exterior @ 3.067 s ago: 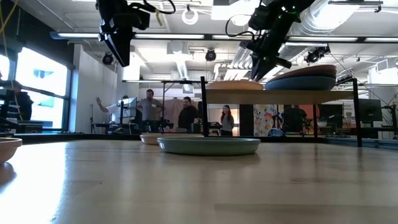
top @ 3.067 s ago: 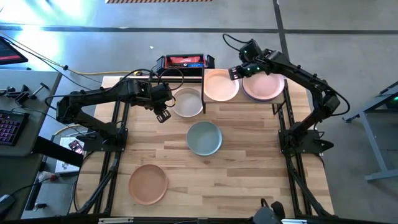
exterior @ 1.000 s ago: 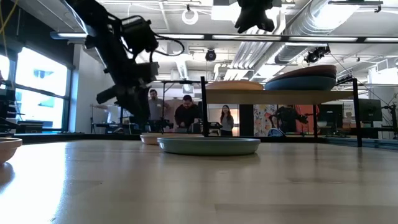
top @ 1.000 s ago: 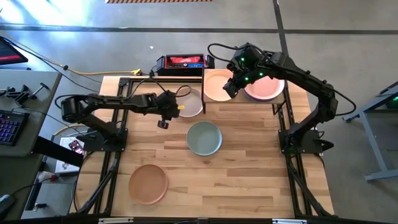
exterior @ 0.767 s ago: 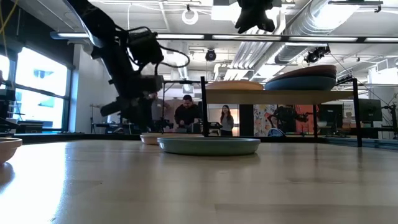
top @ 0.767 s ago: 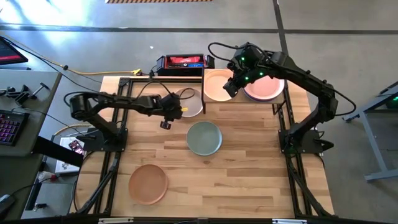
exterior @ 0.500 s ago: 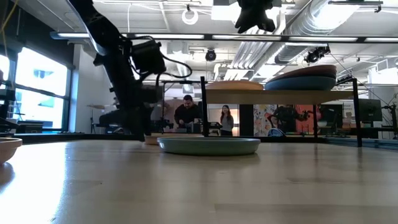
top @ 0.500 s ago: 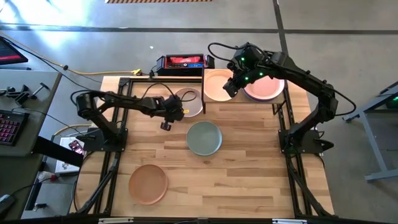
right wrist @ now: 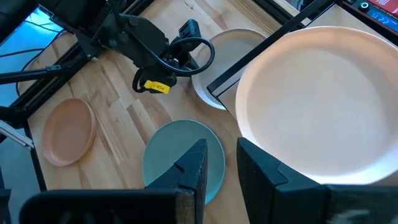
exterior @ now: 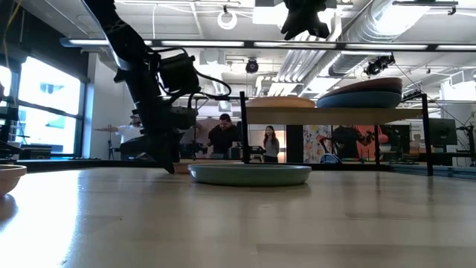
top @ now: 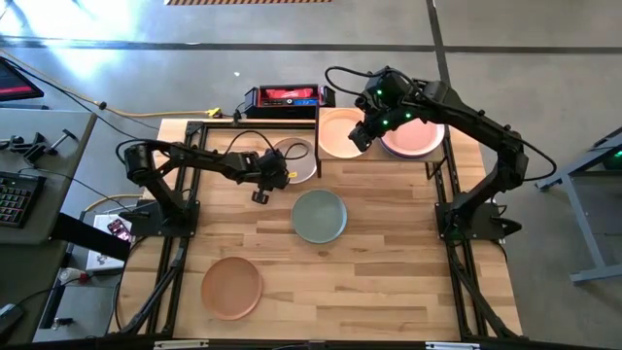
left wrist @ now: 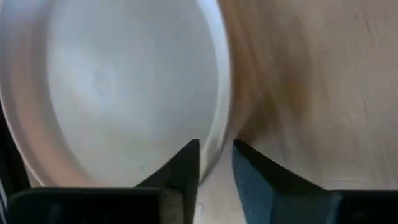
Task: Place and stack plates onto a shelf
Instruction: Stack the gray plate on top of the white plate on the shelf
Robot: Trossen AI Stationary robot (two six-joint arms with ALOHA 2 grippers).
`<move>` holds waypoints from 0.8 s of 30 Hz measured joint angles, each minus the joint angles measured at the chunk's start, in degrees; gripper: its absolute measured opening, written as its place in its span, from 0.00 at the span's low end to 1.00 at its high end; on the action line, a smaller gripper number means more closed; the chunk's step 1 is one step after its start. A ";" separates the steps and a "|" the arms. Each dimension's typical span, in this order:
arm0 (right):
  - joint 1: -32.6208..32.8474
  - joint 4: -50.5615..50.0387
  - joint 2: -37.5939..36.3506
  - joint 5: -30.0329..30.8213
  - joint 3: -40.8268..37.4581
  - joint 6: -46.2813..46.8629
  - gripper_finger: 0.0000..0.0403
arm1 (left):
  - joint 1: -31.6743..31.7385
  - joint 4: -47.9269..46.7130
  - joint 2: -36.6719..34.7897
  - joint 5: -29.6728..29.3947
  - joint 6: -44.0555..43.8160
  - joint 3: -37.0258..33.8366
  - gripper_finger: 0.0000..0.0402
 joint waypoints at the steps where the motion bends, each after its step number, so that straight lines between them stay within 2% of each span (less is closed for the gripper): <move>1: 0.00 0.00 0.00 0.00 0.00 0.00 0.17 | 0.00 -0.20 0.00 0.31 0.00 0.00 0.17; 6: 0.00 0.00 0.00 -0.01 0.00 0.53 0.17 | 0.00 -1.11 0.00 1.53 -1.14 0.00 0.02; 14: 0.00 0.00 0.00 0.00 0.00 1.27 0.17 | -1.09 -2.42 -0.86 -1.21 -3.25 -0.19 0.01; 24: 0.32 0.03 0.00 -0.04 0.00 5.16 0.17 | -5.66 -14.39 -10.01 -7.84 -3.10 2.82 0.00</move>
